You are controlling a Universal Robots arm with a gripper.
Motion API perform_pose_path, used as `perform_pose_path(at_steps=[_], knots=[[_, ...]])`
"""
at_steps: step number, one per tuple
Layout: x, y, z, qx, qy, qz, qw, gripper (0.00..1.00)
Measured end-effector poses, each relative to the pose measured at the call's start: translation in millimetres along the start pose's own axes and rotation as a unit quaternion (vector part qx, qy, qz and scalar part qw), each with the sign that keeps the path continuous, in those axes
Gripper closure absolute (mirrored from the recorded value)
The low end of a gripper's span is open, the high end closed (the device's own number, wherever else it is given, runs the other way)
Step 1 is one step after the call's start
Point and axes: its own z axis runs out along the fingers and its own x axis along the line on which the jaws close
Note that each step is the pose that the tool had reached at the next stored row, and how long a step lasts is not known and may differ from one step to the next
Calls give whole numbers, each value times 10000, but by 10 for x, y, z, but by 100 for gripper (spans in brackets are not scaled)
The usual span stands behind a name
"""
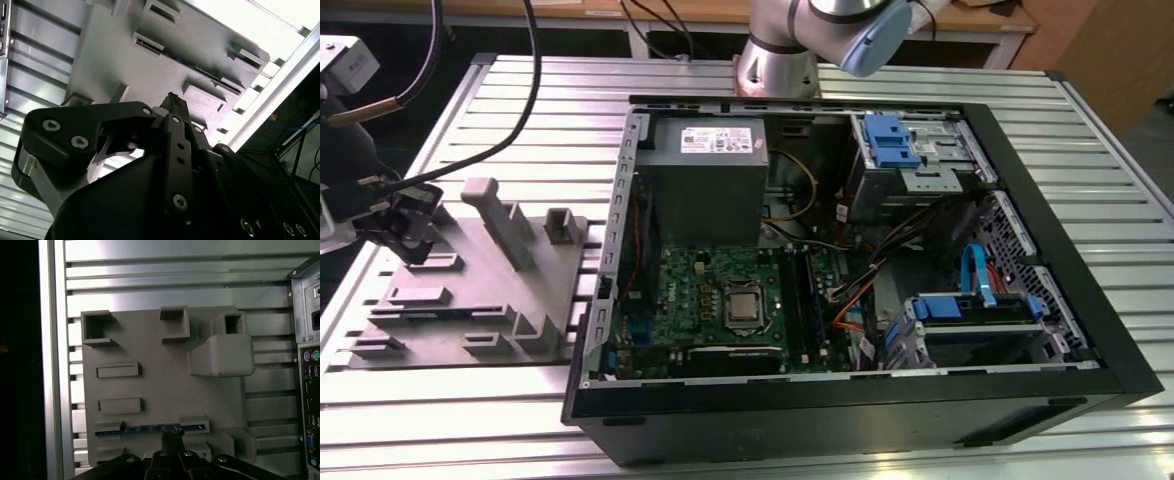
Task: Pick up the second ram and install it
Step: 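Pick up the second ram and move it above second insertion slot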
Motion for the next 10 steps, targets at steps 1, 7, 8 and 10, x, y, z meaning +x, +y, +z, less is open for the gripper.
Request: perform_pose_path(at_steps=[1,7,8,10], knots=[[0,0,1,0,0,0,10000,90],[0,0,2,0,0,0,10000,90],[0,0,2,0,0,0,10000,90],[1,0,3,0,0,0,10000,90]])
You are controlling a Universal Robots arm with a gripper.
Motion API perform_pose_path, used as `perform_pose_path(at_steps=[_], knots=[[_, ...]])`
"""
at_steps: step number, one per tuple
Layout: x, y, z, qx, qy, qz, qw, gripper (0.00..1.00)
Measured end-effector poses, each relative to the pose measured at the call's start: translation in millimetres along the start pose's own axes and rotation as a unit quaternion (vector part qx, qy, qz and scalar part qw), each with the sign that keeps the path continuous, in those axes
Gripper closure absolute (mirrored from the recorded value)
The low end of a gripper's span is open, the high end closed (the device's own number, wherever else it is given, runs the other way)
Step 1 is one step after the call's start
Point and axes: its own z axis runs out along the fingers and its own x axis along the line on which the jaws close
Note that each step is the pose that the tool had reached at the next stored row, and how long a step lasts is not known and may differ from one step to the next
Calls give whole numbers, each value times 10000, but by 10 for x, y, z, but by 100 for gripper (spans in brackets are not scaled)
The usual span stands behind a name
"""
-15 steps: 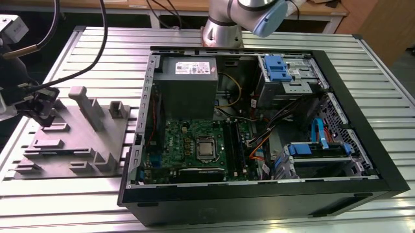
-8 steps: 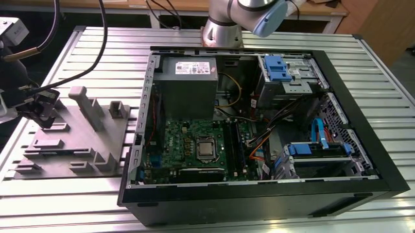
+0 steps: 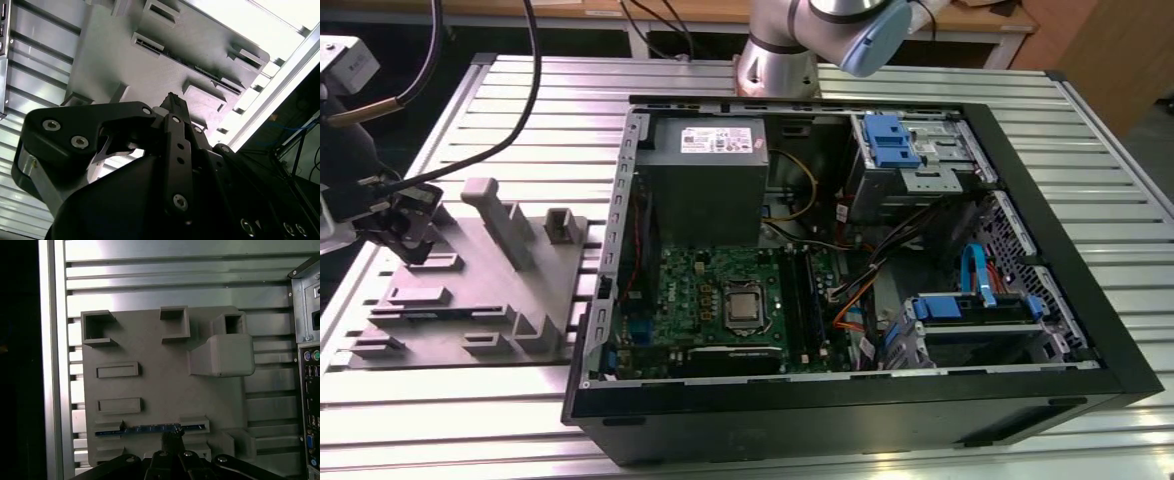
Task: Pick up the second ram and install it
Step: 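Pick up the second ram and move it above second insertion slot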
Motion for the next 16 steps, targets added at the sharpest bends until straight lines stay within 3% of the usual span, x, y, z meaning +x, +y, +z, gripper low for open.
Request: perform_pose_path(at_steps=[3,8,12,16], knots=[[0,0,1,-1,1,-35,10000,90],[1,-1,16,-13,20,-463,9989,90],[1,-2,38,-22,38,-825,9966,90],[2,-3,63,-32,54,-1187,9929,90]])
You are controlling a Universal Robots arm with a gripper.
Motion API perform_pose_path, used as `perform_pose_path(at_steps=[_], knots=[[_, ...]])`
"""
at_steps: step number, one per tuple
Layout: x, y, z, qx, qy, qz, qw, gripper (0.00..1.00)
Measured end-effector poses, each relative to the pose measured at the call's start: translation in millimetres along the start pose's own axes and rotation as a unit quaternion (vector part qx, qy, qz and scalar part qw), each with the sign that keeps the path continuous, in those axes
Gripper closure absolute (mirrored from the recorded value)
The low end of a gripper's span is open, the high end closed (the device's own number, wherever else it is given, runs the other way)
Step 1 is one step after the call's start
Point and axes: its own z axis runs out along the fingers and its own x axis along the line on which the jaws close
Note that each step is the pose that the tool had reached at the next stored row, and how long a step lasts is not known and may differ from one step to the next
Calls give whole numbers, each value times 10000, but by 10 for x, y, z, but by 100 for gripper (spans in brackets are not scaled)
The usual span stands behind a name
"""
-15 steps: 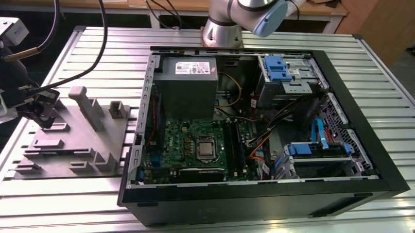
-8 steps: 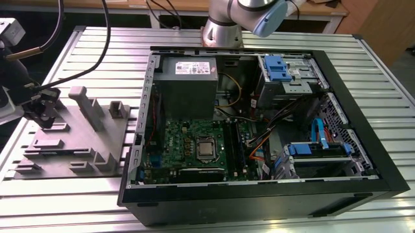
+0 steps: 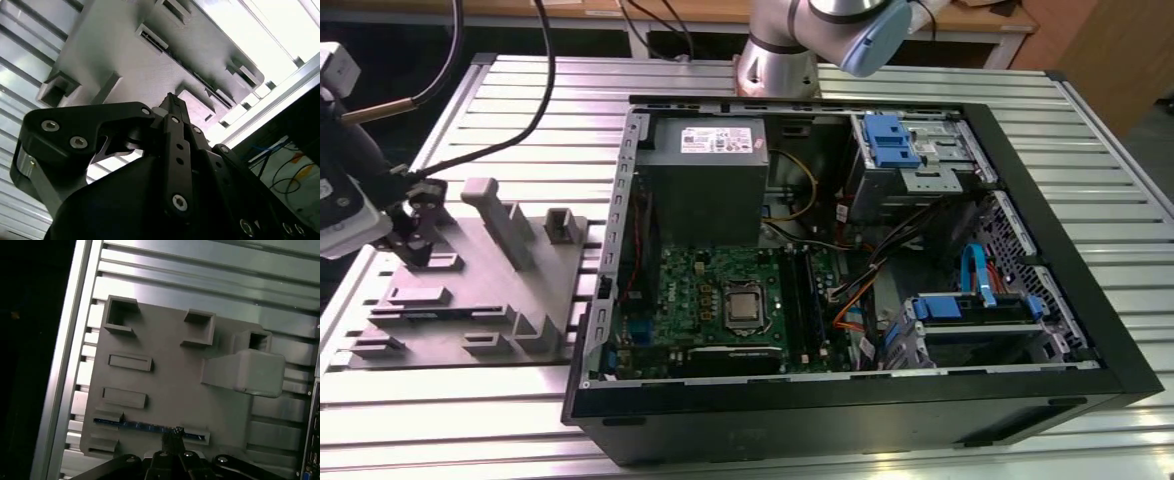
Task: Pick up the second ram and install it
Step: 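Pick up the second ram and move it above second insertion slot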
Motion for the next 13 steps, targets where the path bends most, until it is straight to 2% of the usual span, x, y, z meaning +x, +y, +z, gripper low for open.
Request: perform_pose_path(at_steps=[4,7,10,13], knots=[[0,-1,25,-9,16,-359,9994,90],[1,-2,45,-17,29,-636,9980,90],[2,-3,65,-24,41,-906,9959,90],[2,-4,85,-31,53,-1182,9930,90]])
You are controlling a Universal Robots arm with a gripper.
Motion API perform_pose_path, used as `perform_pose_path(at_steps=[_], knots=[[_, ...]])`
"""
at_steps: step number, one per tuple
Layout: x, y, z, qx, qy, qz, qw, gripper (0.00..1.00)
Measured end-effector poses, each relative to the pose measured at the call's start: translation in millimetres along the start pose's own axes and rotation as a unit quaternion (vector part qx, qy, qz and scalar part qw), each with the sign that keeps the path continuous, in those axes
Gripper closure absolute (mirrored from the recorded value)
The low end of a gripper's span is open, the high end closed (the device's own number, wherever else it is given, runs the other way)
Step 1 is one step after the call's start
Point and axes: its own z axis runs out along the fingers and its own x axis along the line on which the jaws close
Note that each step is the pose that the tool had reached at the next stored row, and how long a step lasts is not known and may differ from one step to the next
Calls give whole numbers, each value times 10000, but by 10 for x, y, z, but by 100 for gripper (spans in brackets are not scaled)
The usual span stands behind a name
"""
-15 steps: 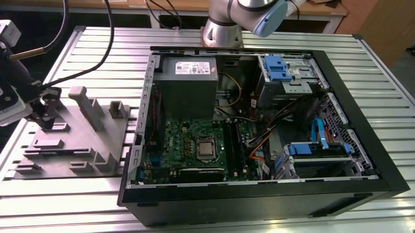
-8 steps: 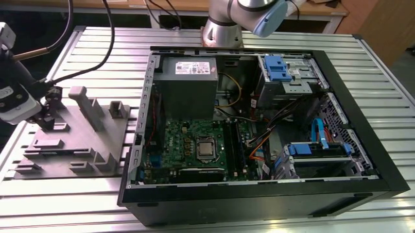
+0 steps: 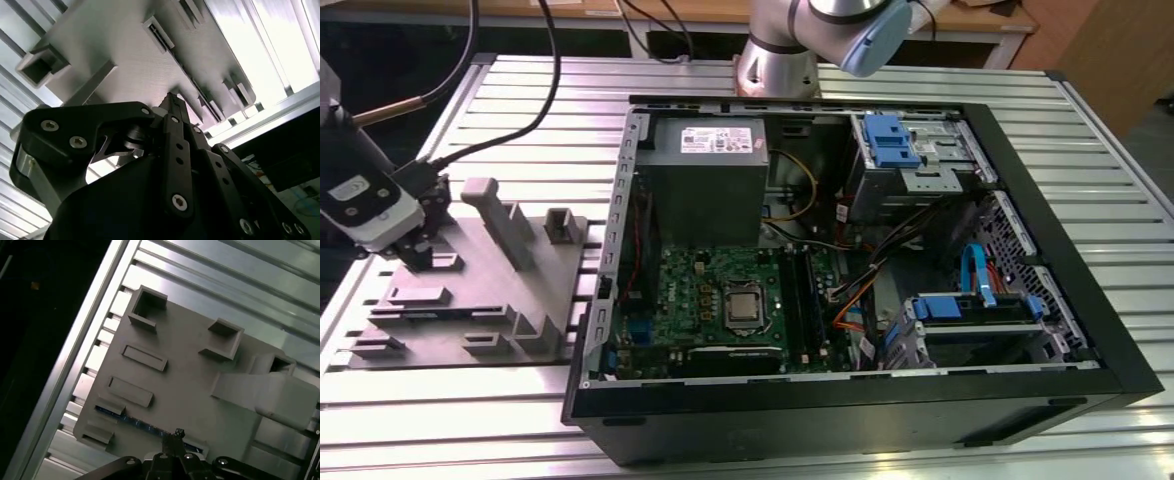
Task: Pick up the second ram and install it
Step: 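Pick up the second ram and move it above second insertion slot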
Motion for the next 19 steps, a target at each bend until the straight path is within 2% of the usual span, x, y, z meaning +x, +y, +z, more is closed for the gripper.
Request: perform_pose_path(at_steps=[5,7,10,13,15,19], knots=[[1,-2,34,-12,20,-449,9990,90],[1,-2,48,-17,28,-628,9980,90],[2,-3,65,-24,40,-902,9959,90],[2,-4,81,-31,52,-1170,9931,90],[2,-4,93,-36,60,-1356,9907,90],[3,-5,115,-45,76,-1711,9852,90]])
